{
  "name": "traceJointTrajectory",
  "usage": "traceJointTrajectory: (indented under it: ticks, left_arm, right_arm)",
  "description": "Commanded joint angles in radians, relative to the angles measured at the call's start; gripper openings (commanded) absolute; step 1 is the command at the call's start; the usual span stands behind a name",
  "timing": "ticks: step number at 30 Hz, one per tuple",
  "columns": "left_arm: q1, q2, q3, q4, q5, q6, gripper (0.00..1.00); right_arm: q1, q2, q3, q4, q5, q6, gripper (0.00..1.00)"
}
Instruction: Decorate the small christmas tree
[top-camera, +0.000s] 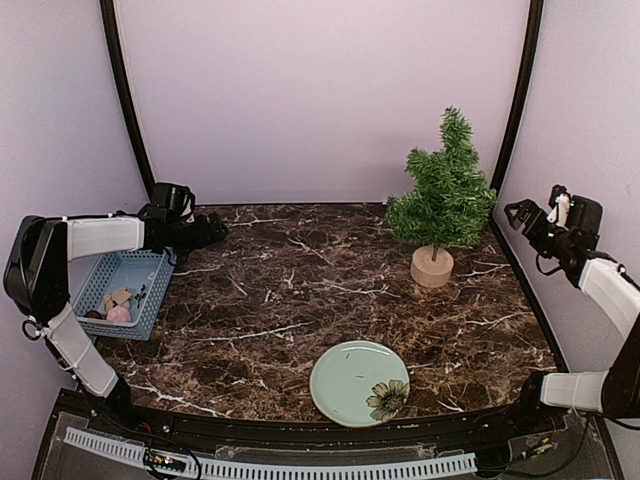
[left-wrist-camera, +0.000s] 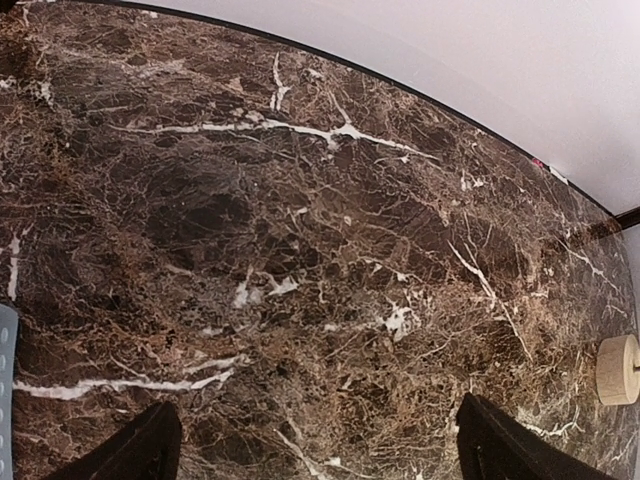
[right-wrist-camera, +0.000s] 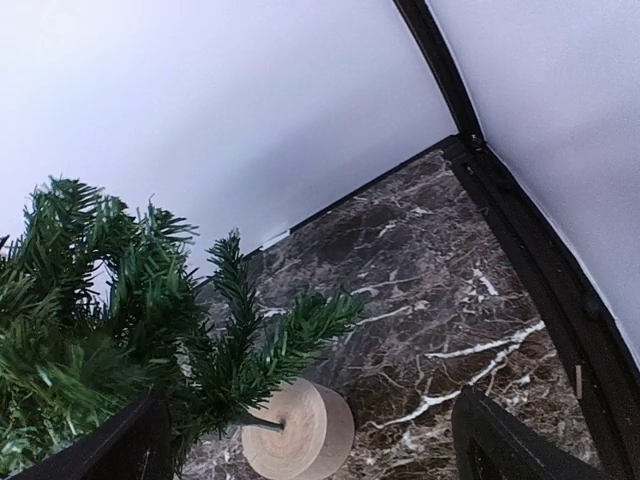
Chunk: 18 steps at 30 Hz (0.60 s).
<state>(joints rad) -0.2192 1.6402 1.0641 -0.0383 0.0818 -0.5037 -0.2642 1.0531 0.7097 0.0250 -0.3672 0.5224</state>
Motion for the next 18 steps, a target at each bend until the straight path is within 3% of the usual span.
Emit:
traceJointTrajectory:
  ticks: [1,6,12,18]
  left_arm:
    - [-0.008,0.002,-0.003,0.035,0.035,0.008,0.99]
    - [-0.008,-0.017,-0.02,0.078,0.042,0.005,0.99]
    - [-0.008,-0.03,-0.039,0.102,0.061,-0.009,0.99]
    - [-0.007,-0.056,-0.07,0.113,0.073,-0.016,0.99]
  right_arm:
    - [-0.007,-0.033,0.035,0.064,-0.118,0.035,0.98]
    - [-0.007,-0.121,0.0,0.03,-0.061,0.074,0.97]
    - [-0.032,-0.048,-0.125,0.099,-0.003,0.174,0.74]
    - [-0.033,0.132,-0.167,0.286,-0.102,0.216,0.6]
